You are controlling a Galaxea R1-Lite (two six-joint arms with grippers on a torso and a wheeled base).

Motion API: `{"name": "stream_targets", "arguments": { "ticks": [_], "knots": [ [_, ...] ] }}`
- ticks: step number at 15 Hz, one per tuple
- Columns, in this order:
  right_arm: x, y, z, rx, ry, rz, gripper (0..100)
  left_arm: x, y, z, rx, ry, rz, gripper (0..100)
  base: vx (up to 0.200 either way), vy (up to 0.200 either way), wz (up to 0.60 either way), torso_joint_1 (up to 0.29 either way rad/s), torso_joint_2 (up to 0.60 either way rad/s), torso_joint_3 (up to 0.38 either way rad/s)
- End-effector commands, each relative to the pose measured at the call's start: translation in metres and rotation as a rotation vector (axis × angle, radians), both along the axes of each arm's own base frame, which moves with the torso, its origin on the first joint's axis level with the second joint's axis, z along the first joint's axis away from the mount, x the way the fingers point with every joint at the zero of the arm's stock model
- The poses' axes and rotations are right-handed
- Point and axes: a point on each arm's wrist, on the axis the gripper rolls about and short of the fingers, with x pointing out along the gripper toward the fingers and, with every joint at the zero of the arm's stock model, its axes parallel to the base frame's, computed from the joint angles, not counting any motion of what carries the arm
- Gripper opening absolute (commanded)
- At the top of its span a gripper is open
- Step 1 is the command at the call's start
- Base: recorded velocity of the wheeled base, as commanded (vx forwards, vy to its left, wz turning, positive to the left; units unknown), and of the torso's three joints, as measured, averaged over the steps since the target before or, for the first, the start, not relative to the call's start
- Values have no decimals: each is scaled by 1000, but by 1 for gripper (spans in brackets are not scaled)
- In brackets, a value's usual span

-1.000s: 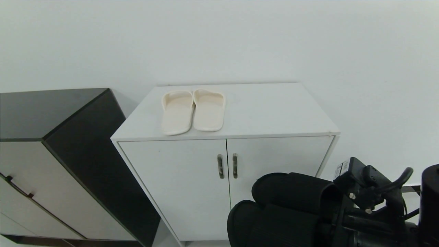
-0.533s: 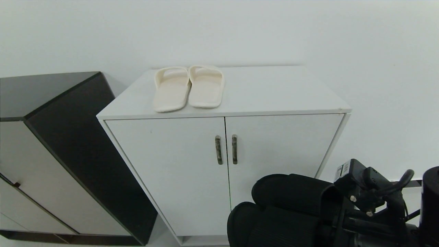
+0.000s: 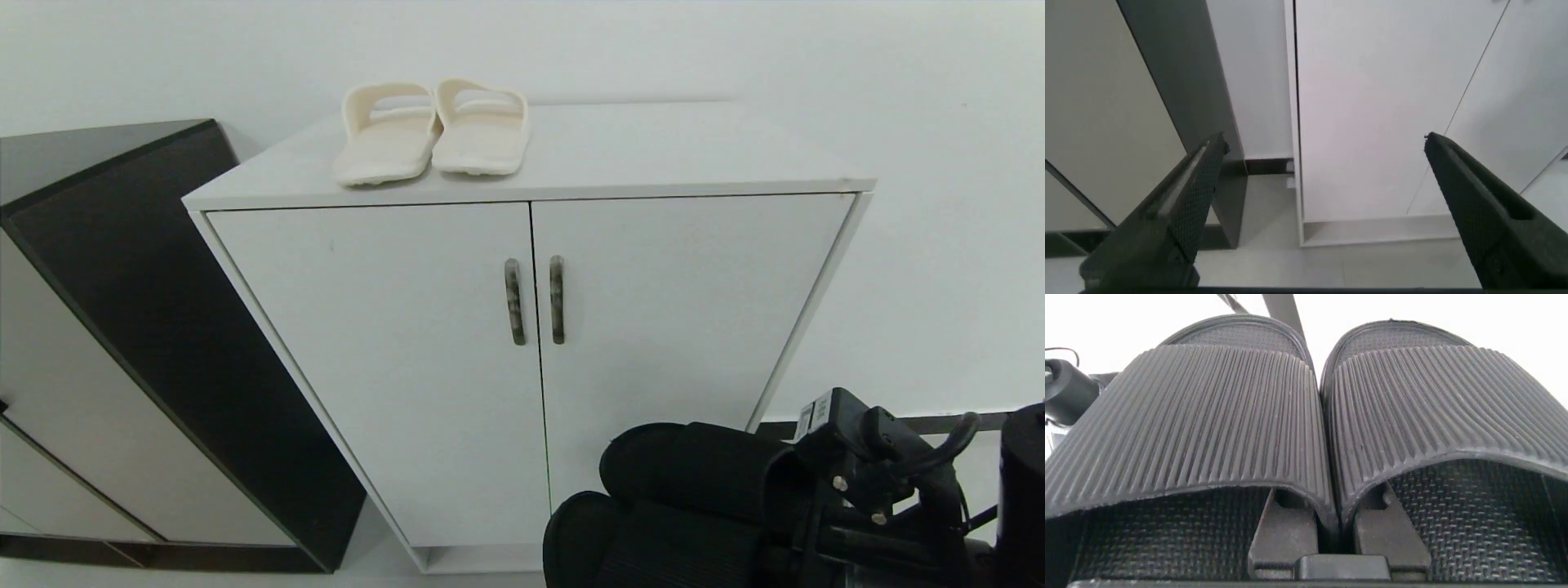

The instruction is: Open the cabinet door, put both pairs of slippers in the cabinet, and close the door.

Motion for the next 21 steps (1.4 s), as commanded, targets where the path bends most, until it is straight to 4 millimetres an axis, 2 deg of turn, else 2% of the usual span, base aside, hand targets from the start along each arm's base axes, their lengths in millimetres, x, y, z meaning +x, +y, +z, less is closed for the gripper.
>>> {"name": "stream_targets", "arguments": {
  "ticks": [1, 2, 4, 5, 7, 9, 11, 12, 15, 18, 20, 21],
  "knots": [
    [1, 3, -1, -4, 3, 3, 0, 6, 0, 2, 30, 71, -21, 100, 0, 0, 0, -110, 452, 339],
    [3, 4, -2, -10, 6, 3, 0, 8, 0, 3, 30, 96, -24, 100, 0, 0, 0, -95, 456, 359],
    [4, 6, -5, -15, 10, 0, 0, 9, -1, 52, -77, -1, -60, 100, 0, 0, 0, -80, 449, 371],
    [4, 7, -4, -11, 7, 1, 0, 19, -2, 62, -79, 48, -105, 100, 0, 0, 0, -46, 447, 398],
    [3, 6, -3, -5, 2, 4, 0, 43, -5, 71, -88, 145, -217, 100, 0, 0, 0, -41, 430, 408],
    [3, 6, -4, -9, 2, 6, 0, 79, -7, 79, -86, 211, -292, 100, 0, 0, 0, -12, 252, 232],
    [3, 6, -4, -9, 2, 4, 0, 105, -10, 89, -83, 169, -376, 100, 0, 0, 0, -5, 85, 71],
    [2, 5, -2, -4, -1, 6, 0, 124, -19, 97, -77, 172, -459, 100, 0, 0, 0, 0, 0, 0],
    [2, 5, -4, -11, 4, 6, 0, 148, -51, 113, -66, 199, -664, 100, 0, 0, 0, 0, 0, 0],
    [2, 4, -4, -9, 2, 6, 0, 152, -91, 136, -99, 165, -768, 100, 0, 0, 0, 0, 0, 0],
    [1, 4, -5, -15, 1, 7, 0, 148, -107, 158, -120, 87, -843, 100, 0, 0, 0, 0, 0, 0],
    [2, 4, -5, -17, -2, 10, 0, 150, -109, 162, -124, 77, -851, 100, 0, 0, 0, 0, 0, 0]
  ]
}}
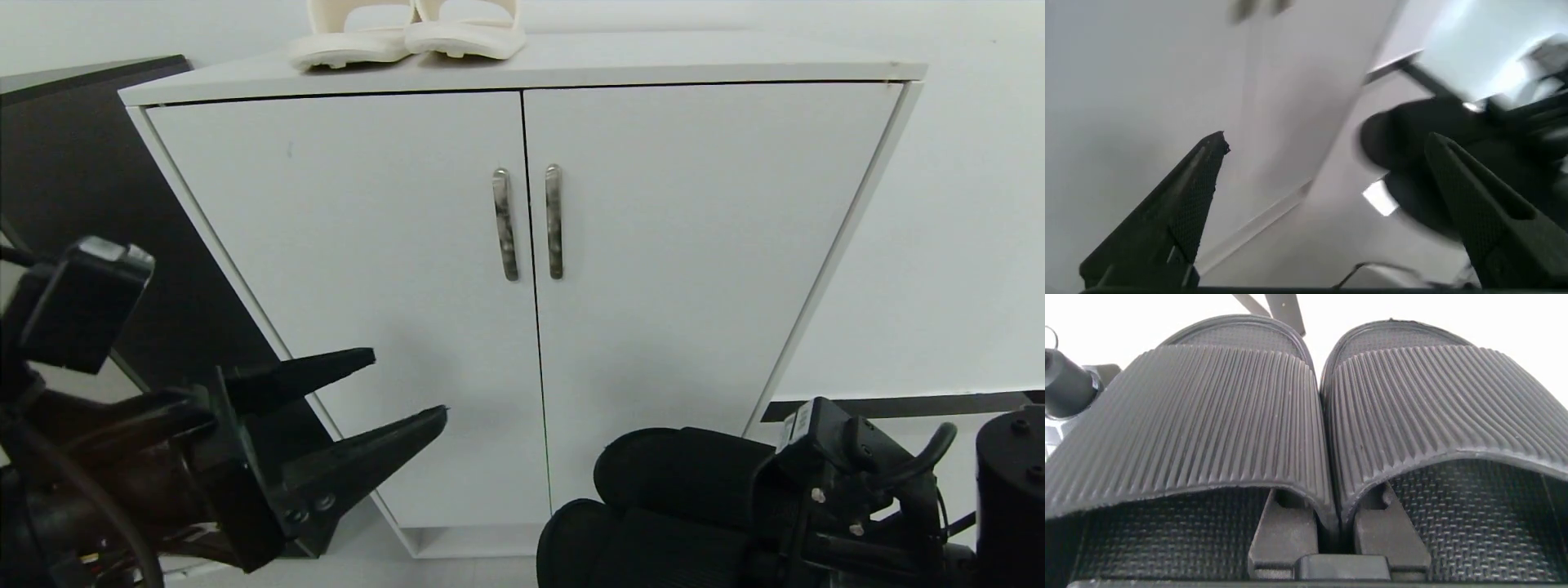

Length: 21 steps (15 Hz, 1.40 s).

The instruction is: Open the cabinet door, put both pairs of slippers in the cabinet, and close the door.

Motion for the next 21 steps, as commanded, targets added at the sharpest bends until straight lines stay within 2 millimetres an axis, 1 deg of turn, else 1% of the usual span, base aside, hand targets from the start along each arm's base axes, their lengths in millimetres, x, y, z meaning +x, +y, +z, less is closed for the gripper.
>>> {"name": "stream_targets", "arguments": {
  "ticks": [1, 4, 6, 7, 9, 12, 14, 15, 16, 18, 19, 20, 21],
  "knots": [
    [0, 1, 0, 0, -3, 2, 0, 14, -23, 18, -23, -17, -58, 100, 0, 0, 0, 0, 0, 0],
    [3, 4, 1, 11, -3, -4, 0, 27, -36, 31, -51, -17, -177, 100, 0, 0, 0, 0, 0, 0],
    [4, 6, 1, 8, -2, -2, 0, 40, -48, 35, -62, 4, -221, 100, 0, 0, 0, 0, 0, 0],
    [4, 6, 2, 12, -5, -3, 0, 51, -57, 41, -77, 17, -246, 100, 0, 0, 0, 0, 0, 0],
    [4, 5, 1, 10, -4, -3, 0, 65, -65, 50, -105, 22, -268, 100, 0, 0, 0, 0, 0, 0],
    [4, 5, 2, 11, -6, -3, 0, 72, -71, 56, -117, 15, -297, 100, 0, 0, 0, 0, 0, 0],
    [4, 5, 2, 11, -8, -1, 0, 80, -67, 56, -128, 36, -323, 100, 0, 0, 0, 0, 0, 0],
    [4, 6, 1, 9, -7, -2, 0, 84, -60, 55, -122, 48, -392, 100, 0, 0, 0, 0, 0, 0],
    [4, 6, 1, 9, -7, -2, 0, 89, -57, 54, -120, 61, -422, 100, 0, 0, 0, 0, 0, 0],
    [4, 6, 1, 8, -6, -1, 0, 106, -63, 53, -120, 70, -398, 100, 0, 0, 0, 0, 0, 0],
    [4, 6, 1, 8, -6, -2, 0, 114, -67, 54, -124, 62, -351, 100, 0, 0, 0, 0, 0, 0],
    [4, 5, 1, 6, -5, -2, 0, 117, -75, 53, -125, 55, -308, 100, 0, 0, 0, 0, 0, 0],
    [4, 5, 1, 8, -6, -2, 0, 117, -78, 53, -126, 47, -306, 100, 0, 0, 0, 0, 0, 0]
  ]
}}
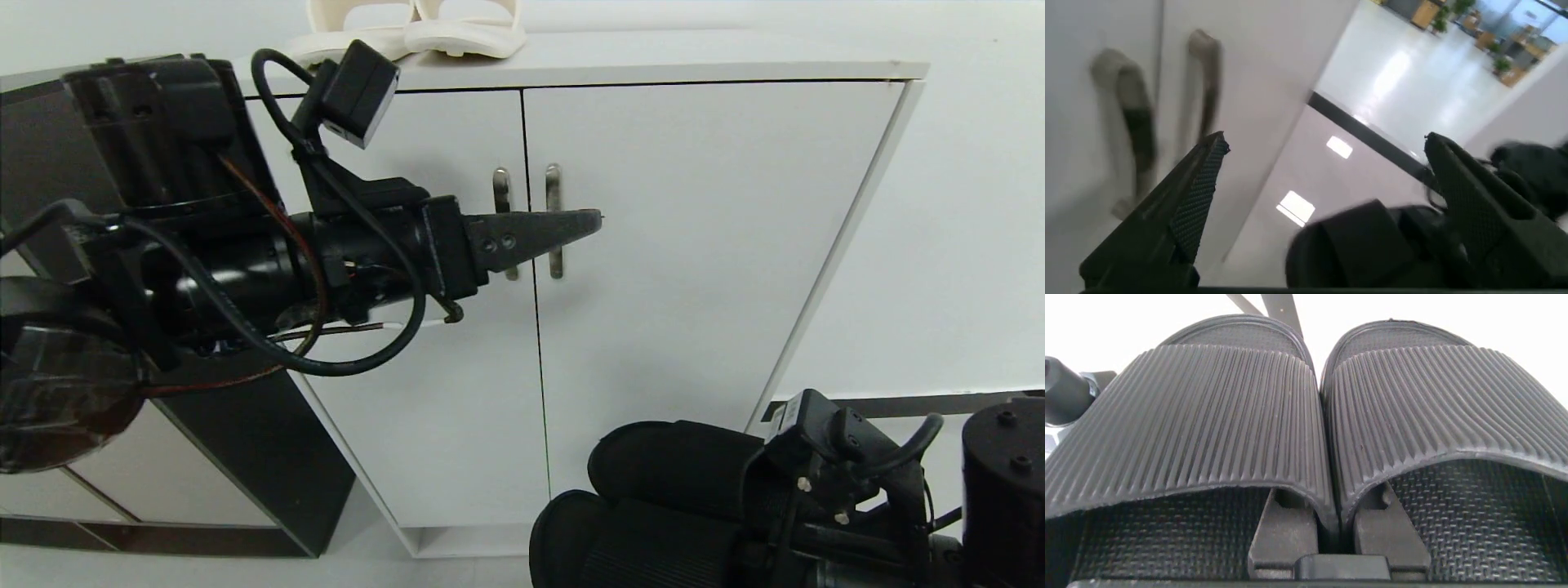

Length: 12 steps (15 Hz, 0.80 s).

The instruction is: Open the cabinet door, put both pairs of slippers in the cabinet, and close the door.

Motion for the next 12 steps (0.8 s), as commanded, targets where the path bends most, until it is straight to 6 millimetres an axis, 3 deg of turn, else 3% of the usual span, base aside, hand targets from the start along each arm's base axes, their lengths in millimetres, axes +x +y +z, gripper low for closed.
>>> {"name": "stream_targets", "arguments": {
  "ticks": [1, 12],
  "knots": [
    [0, 0, -1, -2, 1, 0, 0, 8, -8, -6, 11, 4, 0, 100, 0, 0, 0, 0, 0, 0],
    [0, -1, 0, 1, -1, -3, 0, 31, -19, -16, 18, -5, 102, 100, 0, 0, 0, 0, 0, 0]
  ]
}}
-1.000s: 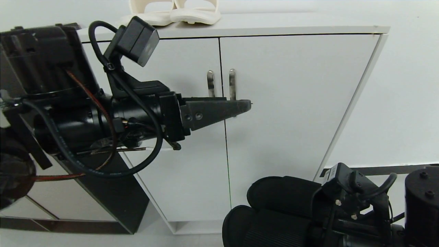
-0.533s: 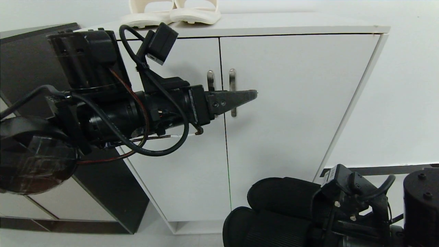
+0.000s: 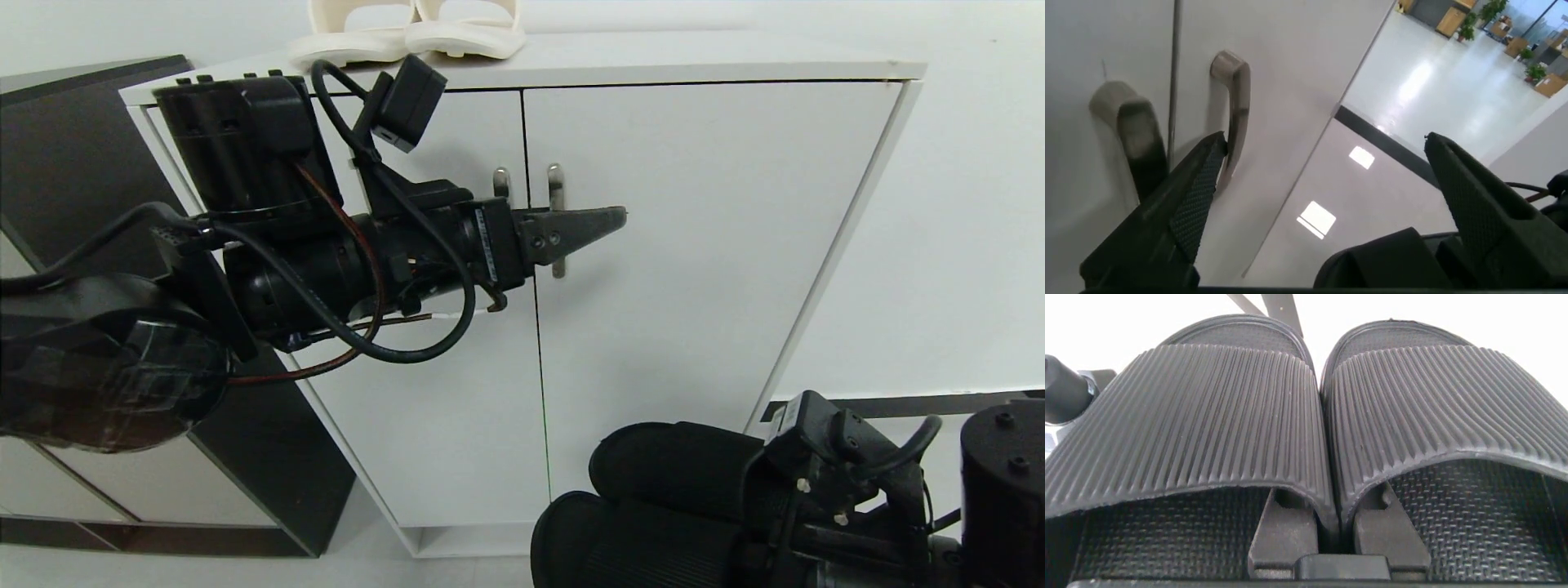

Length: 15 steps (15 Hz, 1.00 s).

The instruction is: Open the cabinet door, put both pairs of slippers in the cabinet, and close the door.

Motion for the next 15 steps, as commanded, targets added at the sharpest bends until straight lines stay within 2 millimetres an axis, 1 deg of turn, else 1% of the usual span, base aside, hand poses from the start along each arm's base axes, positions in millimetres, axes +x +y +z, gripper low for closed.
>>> {"name": "stream_targets", "arguments": {
  "ticks": [1, 3, 4, 10, 11, 12, 15],
  "knots": [
    [0, 0, 1, 3, -3, -1, 0, 6, -4, -7, 13, 20, 4, 100, 0, 0, 0, 0, 0, 0],
    [0, 0, 1, 5, -2, -1, 0, 8, -5, -9, 16, 25, 2, 100, 0, 0, 0, 0, 0, 0],
    [0, 0, 1, 5, -4, -1, 0, 8, -6, -10, 17, 26, 2, 0, 0, 0, 0, 0, 0, 0],
    [-2, -2, 0, 1, 8, 27, 0, 7, -6, -12, 21, 33, -4, 0, 0, 0, 0, 0, 0, 0],
    [-3, -3, -2, -6, 14, 29, 0, 2, -5, -12, 20, 31, -9, 0, 0, 0, 0, 0, 0, 0],
    [-4, -3, -2, -3, 17, 40, 0, -7, -5, -10, 19, 29, -27, 0, 0, 0, 0, 0, 0, 0],
    [-13, -12, 0, 28, 41, 151, 0, -33, -1, -9, 18, 26, -64, 0, 0, 0, 0, 0, 0, 0]
  ]
}}
